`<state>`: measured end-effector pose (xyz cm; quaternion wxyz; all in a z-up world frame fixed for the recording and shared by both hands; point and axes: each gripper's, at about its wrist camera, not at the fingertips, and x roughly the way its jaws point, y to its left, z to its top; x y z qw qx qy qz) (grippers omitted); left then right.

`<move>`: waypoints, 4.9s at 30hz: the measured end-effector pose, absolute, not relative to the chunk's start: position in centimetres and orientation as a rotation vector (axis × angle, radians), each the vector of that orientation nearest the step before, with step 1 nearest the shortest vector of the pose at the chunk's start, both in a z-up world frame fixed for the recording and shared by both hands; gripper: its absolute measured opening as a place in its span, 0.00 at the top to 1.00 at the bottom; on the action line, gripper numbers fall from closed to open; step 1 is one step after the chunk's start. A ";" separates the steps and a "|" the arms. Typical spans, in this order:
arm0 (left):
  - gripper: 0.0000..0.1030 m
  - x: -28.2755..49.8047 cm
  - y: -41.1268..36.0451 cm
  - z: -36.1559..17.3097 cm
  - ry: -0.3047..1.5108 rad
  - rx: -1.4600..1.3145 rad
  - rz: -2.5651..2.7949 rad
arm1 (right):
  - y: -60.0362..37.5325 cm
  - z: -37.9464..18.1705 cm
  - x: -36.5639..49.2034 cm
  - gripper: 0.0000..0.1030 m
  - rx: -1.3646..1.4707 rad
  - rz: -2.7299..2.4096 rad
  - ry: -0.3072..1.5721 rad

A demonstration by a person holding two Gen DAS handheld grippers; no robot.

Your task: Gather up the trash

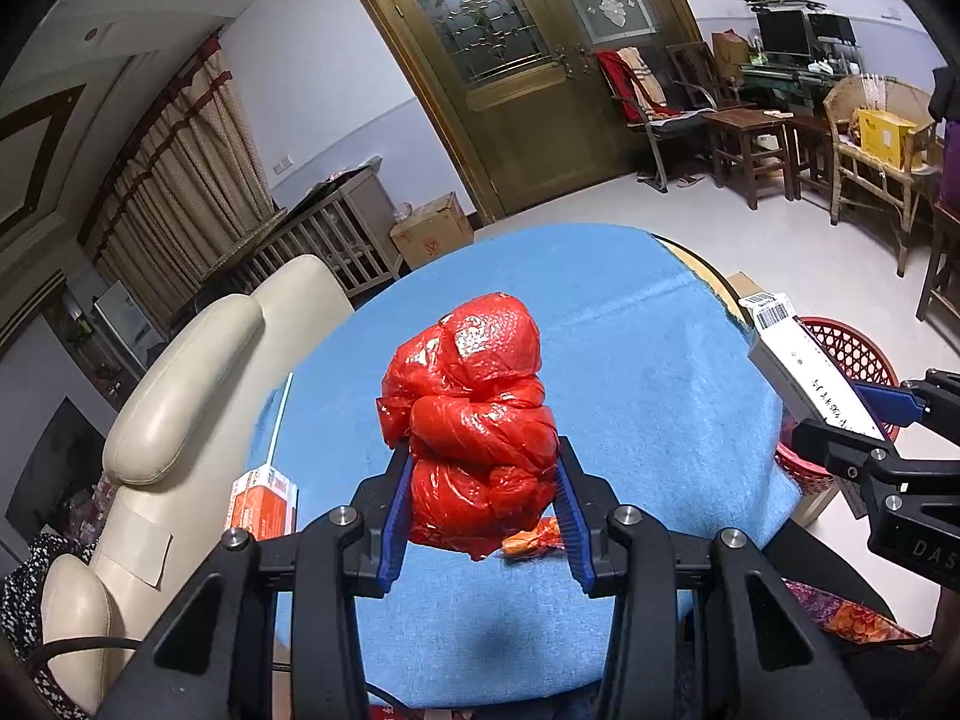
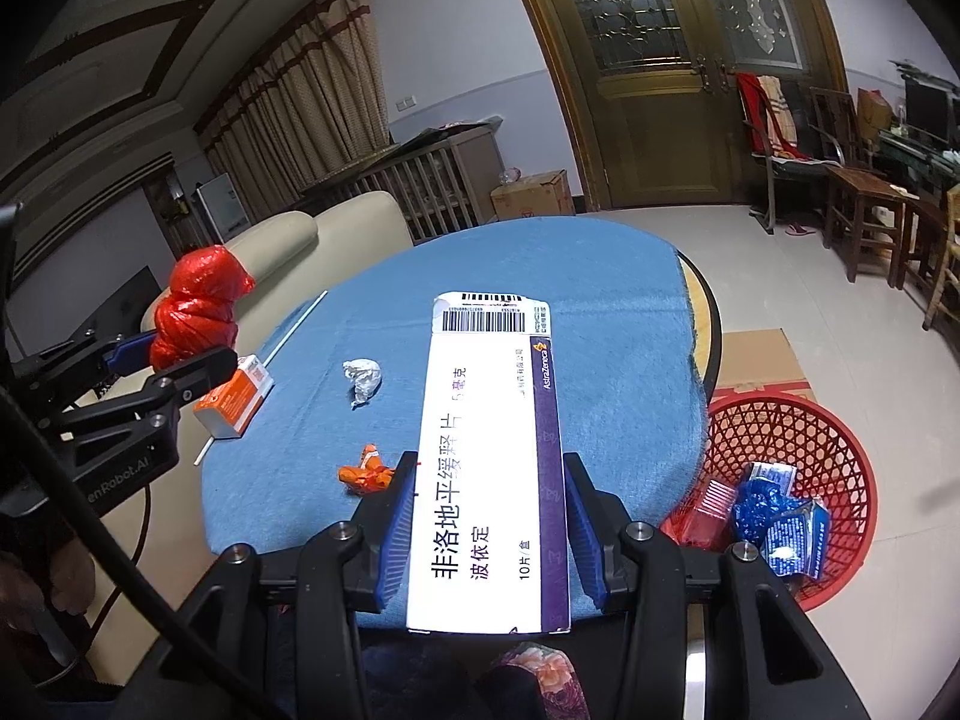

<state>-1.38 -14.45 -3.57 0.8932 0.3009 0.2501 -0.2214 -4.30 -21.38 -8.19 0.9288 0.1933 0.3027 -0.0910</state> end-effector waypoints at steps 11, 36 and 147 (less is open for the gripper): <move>0.56 -1.1 -14.8 -3.8 0.532 0.645 -0.475 | -21.7 -8.4 -4.5 0.53 0.407 -0.194 0.625; 0.56 0.5 -16.0 -5.4 0.571 0.676 -0.519 | -23.3 -9.9 -5.4 0.53 0.444 -0.223 0.656; 0.55 -2.7 -29.7 -11.7 0.593 0.908 -0.736 | -36.7 -18.2 -12.9 0.53 0.817 -0.462 0.708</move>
